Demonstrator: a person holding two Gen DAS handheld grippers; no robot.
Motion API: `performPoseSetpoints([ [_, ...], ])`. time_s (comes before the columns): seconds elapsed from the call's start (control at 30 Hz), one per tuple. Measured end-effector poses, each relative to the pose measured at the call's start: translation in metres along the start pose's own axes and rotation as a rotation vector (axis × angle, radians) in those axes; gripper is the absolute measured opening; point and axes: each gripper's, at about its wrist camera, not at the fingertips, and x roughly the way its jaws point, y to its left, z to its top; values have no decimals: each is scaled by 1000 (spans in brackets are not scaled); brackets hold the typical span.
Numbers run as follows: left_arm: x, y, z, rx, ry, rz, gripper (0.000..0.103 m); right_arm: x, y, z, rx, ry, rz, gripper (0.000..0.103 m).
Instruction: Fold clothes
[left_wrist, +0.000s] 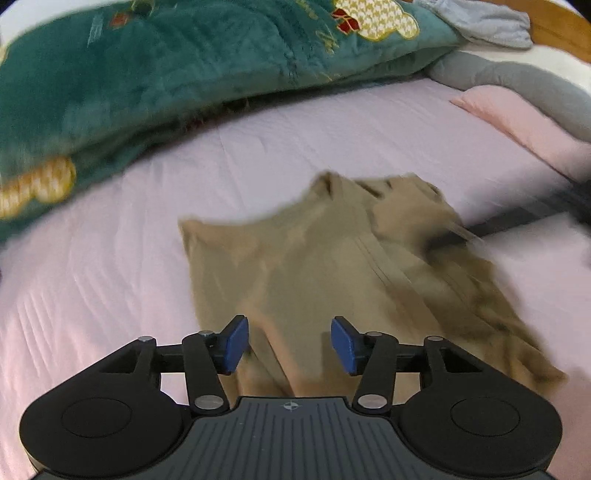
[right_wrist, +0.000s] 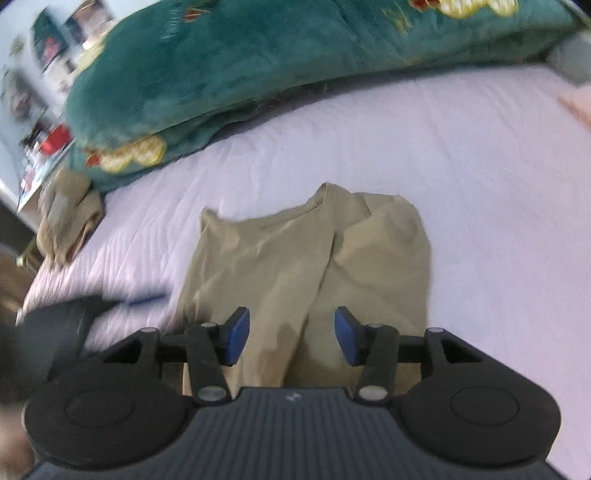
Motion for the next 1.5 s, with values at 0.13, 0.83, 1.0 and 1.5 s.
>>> performPoseSetpoints([
  [0.13,-14,-15,-31,-42,57,-89,54,51,-4,22,55,14,6,51],
  [0.83,-58,19,-73,-172,28,-58,56,19,43,6,-23,-67,322,5],
  [1.0,-90,72,-88,-263,-5,65,56,-24,95,-27,-190,-60,326,5],
  [1.5,-154,108,-83,-177,-40,122,56,-37,237,-232,-613,281,201,14],
])
